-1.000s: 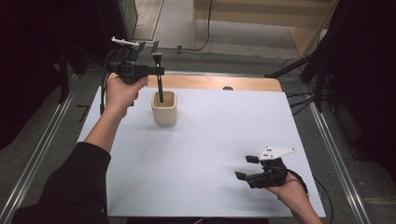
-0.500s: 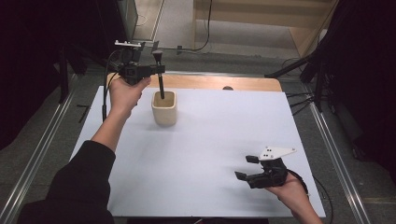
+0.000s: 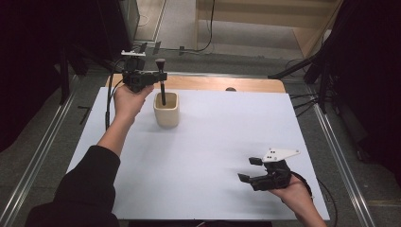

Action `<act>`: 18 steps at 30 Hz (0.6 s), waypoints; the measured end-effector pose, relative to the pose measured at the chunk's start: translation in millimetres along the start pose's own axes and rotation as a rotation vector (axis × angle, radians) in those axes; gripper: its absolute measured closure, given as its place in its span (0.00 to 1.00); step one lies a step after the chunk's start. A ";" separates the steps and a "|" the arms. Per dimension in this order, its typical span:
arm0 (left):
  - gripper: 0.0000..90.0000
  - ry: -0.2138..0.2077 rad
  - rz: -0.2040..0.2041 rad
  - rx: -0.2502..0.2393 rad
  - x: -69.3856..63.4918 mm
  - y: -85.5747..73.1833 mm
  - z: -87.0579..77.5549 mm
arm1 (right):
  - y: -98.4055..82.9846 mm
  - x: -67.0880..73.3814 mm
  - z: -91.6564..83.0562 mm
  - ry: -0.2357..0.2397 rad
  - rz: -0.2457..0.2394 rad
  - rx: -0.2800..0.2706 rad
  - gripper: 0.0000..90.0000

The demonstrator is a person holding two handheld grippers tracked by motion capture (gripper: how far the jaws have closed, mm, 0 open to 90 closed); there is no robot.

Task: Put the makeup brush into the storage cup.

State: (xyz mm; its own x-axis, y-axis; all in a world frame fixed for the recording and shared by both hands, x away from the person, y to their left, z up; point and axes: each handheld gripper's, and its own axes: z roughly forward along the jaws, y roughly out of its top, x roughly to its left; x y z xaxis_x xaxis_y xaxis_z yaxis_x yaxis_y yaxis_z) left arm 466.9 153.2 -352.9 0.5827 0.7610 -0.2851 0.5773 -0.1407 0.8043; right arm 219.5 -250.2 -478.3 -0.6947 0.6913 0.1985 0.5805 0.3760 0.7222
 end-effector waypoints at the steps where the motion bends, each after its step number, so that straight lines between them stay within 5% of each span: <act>1: 0.86 0.000 -0.001 0.001 0.7 -1.1 0.6 | 0.0 0.1 -0.2 0.000 0.002 0.001 0.27; 18: 0.86 -0.018 -0.024 0.038 3.1 -18.2 16.9 | 0.1 0.5 0.2 0.001 -0.002 0.004 0.27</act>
State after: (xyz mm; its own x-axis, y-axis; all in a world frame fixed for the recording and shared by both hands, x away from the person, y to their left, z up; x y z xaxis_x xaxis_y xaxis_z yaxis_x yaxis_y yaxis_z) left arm 467.8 147.4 -377.2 0.5785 0.7529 -0.3138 0.6125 -0.1469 0.7767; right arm 219.3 -249.7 -478.3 -0.6962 0.6902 0.1973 0.5809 0.3803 0.7197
